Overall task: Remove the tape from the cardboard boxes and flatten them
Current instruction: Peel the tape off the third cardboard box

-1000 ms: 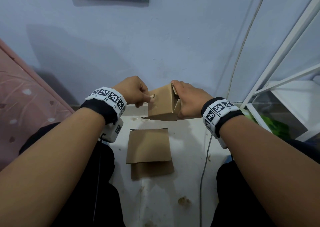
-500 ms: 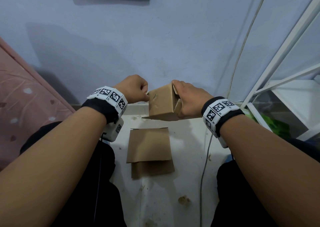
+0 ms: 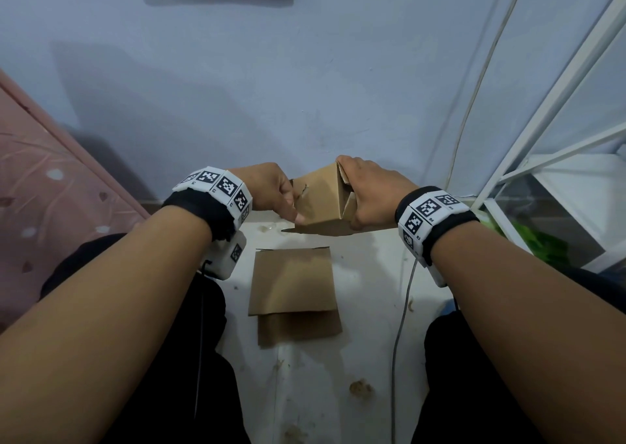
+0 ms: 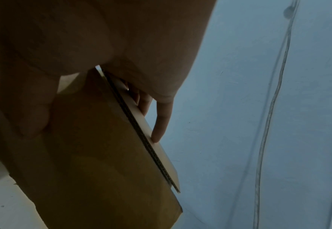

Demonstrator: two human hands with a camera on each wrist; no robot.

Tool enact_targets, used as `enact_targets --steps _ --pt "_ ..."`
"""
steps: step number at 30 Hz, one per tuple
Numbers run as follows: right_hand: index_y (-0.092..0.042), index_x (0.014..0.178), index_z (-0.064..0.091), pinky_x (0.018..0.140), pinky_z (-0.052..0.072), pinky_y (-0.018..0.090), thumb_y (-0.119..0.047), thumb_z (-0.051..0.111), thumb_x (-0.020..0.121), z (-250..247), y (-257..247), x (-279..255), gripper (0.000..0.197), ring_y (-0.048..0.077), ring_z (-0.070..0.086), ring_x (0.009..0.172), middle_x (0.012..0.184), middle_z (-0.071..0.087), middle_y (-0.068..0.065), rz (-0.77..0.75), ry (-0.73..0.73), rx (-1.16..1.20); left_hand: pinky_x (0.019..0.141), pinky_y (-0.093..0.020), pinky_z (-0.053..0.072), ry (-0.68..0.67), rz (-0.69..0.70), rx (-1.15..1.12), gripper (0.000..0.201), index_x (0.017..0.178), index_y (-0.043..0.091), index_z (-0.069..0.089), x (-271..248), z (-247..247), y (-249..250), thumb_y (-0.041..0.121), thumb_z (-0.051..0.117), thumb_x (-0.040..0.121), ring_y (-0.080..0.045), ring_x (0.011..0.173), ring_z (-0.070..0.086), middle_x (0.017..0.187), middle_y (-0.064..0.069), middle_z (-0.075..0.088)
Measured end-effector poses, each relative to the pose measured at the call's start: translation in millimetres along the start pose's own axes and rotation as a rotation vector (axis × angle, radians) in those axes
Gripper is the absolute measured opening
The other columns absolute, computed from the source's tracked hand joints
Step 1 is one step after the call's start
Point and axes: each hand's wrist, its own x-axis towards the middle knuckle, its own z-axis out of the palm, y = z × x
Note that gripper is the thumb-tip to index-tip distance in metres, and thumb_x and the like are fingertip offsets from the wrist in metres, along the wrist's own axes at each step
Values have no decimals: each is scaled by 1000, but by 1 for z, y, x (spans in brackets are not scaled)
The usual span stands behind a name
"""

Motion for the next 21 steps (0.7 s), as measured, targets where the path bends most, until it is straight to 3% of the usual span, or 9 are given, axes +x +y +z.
enact_targets --steps 4,8,10,14,17,19,21 --pt "-18 148 25 78 52 42 -29 91 62 0 1 0 109 24 48 114 129 47 3 1 -12 -13 114 -44 40 -57 -20 18 55 60 24 70 -1 1 6 68 87 33 -20 128 60 127 -1 71" --pt "-18 148 25 78 52 41 -30 91 62 1 1 1 109 26 48 118 131 47 3 3 -21 -23 107 -33 33 -112 -45 70 33 63 23 72 -2 4 6 50 92 61 -4 126 54 134 10 67" --pt "-18 147 26 77 51 41 -30 91 61 1 1 1 108 26 48 117 130 47 3 5 -22 -24 106 -32 30 -115 -52 102 30 68 22 73 0 5 5 45 91 66 0 125 49 138 14 64" --pt "-19 145 27 75 51 41 -29 91 61 2 2 2 106 25 48 113 128 48 3 7 -18 -32 114 -38 29 -120 -47 162 31 66 26 74 5 6 2 52 90 64 -9 137 47 143 17 59" --pt "-19 144 28 74 49 40 -30 91 60 3 2 2 106 25 48 114 128 48 3 6 -20 -32 111 -35 26 -138 -52 211 28 68 25 72 5 7 4 48 88 71 -7 138 43 148 17 54" --pt "-18 144 28 74 50 40 -30 91 61 4 2 2 106 25 48 114 128 48 3 7 -18 -30 112 -35 24 -164 -60 222 22 76 29 76 6 6 5 49 86 74 -6 141 39 151 19 50" --pt "-18 144 27 74 50 40 -30 91 61 4 2 2 106 25 48 114 128 48 3 6 -20 -29 112 -33 19 -239 -76 250 24 101 42 79 5 4 5 49 82 79 -6 145 33 155 24 42"
